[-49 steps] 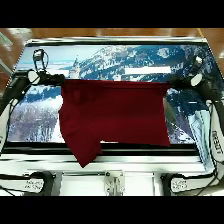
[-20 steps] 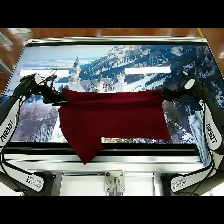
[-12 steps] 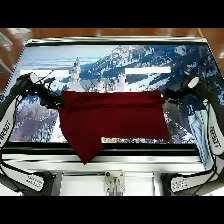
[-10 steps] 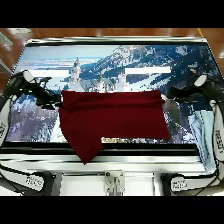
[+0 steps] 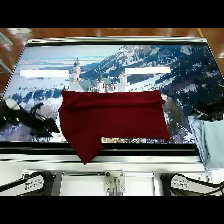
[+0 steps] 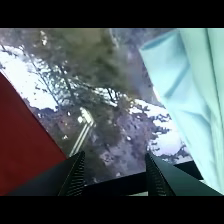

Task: Fold the shirts.

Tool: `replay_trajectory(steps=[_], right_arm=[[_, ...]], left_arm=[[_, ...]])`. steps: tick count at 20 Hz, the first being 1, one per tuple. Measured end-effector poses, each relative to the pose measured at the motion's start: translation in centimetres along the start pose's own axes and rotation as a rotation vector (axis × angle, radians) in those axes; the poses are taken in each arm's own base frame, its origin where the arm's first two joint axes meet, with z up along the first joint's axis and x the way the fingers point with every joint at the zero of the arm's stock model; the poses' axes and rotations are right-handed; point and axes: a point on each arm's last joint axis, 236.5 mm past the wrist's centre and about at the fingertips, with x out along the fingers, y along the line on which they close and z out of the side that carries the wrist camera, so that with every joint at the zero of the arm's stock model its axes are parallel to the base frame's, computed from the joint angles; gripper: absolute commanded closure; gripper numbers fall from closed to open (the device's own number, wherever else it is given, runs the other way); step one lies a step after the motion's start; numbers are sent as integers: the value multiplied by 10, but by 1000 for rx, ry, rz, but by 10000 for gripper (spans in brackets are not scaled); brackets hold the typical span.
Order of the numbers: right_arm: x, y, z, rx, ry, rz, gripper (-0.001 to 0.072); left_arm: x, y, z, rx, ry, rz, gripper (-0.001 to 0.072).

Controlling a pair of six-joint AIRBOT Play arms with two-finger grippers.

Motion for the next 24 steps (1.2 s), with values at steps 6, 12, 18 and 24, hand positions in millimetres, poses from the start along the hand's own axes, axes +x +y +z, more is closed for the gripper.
replay_trajectory(steps=[6, 12, 18, 24], right_arm=[[3, 7, 0, 21, -21, 59, 198], [3, 9, 2, 26, -32, 74, 198], [8, 9, -6, 43, -3, 76, 64], [48, 26, -82, -8, 236, 174, 67]], left_arm=[[50, -12, -23, -65, -39, -148, 189], [70, -23, -20, -67, -69, -174, 282], [90, -31, -16, -77, -56, -180, 671], [89, -34, -11, -26, -84, -174, 671]])
